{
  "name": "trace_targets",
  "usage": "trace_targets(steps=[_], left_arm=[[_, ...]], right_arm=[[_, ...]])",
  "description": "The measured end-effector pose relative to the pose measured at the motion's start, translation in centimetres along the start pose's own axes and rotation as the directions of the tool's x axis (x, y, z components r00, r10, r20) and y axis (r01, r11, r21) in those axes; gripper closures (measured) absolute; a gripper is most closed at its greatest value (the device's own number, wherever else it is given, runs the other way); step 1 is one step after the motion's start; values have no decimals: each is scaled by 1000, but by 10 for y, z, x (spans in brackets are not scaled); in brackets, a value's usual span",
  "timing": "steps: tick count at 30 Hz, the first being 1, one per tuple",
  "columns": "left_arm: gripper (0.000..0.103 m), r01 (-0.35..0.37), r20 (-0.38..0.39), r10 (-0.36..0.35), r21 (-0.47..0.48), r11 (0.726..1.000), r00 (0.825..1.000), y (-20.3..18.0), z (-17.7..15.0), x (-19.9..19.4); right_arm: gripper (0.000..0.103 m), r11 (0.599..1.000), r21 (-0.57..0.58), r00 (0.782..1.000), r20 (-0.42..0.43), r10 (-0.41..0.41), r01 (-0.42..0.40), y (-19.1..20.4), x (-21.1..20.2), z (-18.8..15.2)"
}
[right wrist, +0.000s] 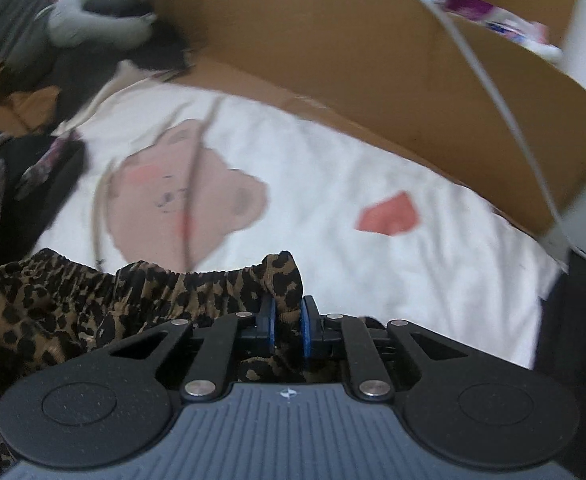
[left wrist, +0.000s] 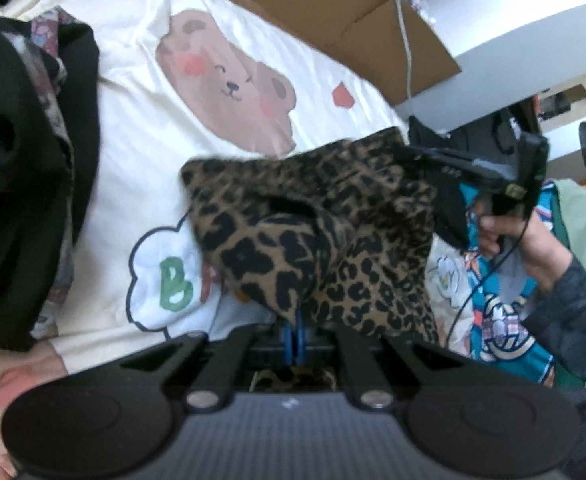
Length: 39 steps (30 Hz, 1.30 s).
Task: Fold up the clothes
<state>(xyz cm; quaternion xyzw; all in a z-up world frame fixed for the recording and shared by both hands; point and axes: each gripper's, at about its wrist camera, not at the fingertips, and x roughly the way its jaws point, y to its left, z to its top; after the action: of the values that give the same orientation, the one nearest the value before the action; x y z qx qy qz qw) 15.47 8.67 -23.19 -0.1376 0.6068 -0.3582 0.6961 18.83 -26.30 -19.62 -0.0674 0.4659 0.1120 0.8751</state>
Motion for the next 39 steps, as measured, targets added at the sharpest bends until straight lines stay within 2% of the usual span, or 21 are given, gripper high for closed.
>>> trace_targets(steps=[6,9,11,12,14,16,19,21,24,32,35,39], left_arm=[[100,-84,-124,87,30,996,988,5,-16,31],[98,-117,-143,121,39,992,982,9,-18,35],[93,-132,-137,135,28,991,981,12,-16,30],[87,-142,-132,144,27,990,981,13,-15,27],[84,-165,-119,166,20,986,979,16,-13,17],[84,-180,-92,180,3,984,979,18,-11,5],[81,-181,-48,180,-15,983,983,18,-2,-7],[74,-182,-14,181,-24,983,983,18,7,-12],[74,-193,3,193,-4,981,981,10,24,3],[74,-236,26,236,18,972,971,1,55,38],[74,-256,30,255,32,966,966,3,59,46],[73,-253,31,253,-10,967,967,11,64,56]], right_arm=[[91,994,102,998,-51,-35,40,-32,7,-25],[91,991,123,996,-82,-34,44,-39,16,-34],[90,993,106,995,-89,-42,51,-39,18,-37],[89,993,102,995,-93,-41,51,-40,19,-37],[85,992,120,995,-101,-29,41,-44,19,-36],[73,988,153,995,-97,-7,22,-50,16,-36],[71,984,180,997,-75,23,-9,-57,8,-35],[70,985,173,998,-59,28,-17,-58,2,-34],[64,987,163,999,-45,15,-7,-63,-3,-33],[63,985,171,999,-35,-11,17,-79,-9,-38],[63,982,190,1000,-27,0,5,-84,-9,-37],[63,989,141,999,-35,38,-33,-75,-5,-30]])
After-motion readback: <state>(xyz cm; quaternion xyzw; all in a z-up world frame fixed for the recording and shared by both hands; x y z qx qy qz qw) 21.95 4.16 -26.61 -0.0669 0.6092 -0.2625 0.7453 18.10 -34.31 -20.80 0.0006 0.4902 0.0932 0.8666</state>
